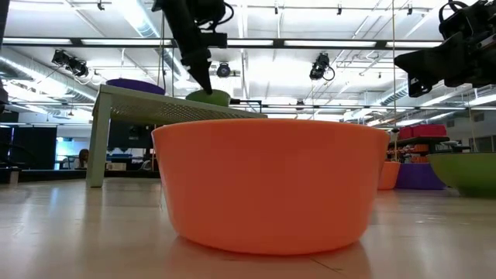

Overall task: Pick & Place Mini bowls
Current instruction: Put the green bowl on the shelf, then put the orange bowl on the shelf

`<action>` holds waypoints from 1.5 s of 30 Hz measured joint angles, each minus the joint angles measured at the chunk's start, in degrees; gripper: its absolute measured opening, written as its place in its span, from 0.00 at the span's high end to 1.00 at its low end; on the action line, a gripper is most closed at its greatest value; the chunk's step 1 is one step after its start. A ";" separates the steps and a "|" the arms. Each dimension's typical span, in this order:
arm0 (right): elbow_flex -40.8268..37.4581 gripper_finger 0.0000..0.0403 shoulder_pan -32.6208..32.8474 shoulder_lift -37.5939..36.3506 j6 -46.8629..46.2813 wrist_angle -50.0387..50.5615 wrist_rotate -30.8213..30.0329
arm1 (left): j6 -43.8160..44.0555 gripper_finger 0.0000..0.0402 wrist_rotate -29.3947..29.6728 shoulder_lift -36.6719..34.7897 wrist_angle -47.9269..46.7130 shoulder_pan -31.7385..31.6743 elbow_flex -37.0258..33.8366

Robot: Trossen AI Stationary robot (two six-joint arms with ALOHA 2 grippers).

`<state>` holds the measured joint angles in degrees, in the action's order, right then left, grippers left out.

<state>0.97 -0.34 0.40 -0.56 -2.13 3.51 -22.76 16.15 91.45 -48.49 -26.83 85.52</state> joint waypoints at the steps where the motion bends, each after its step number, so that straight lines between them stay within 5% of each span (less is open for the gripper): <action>1: 0.01 0.94 0.02 0.00 -0.02 0.00 0.00 | 0.01 0.97 0.76 0.14 0.00 0.18 0.00; 20: 0.01 0.94 0.02 0.00 0.00 0.00 0.00 | 1.42 0.93 -0.83 0.49 -1.29 0.70 0.00; 32: 0.00 0.94 0.02 0.00 -0.01 0.00 0.00 | 3.10 0.63 -0.92 0.17 -1.76 1.64 0.00; 40: 0.01 0.94 0.02 0.00 -0.01 0.00 0.00 | 5.70 0.57 -1.26 -4.99 -1.99 9.24 0.02; 45: 0.01 0.94 0.00 0.00 0.00 0.00 0.00 | 10.17 0.60 -9.17 -6.85 -1.94 19.34 0.09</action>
<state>0.98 -0.33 0.40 -0.56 -2.13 3.51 -12.60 6.99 84.60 -50.43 -7.49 85.60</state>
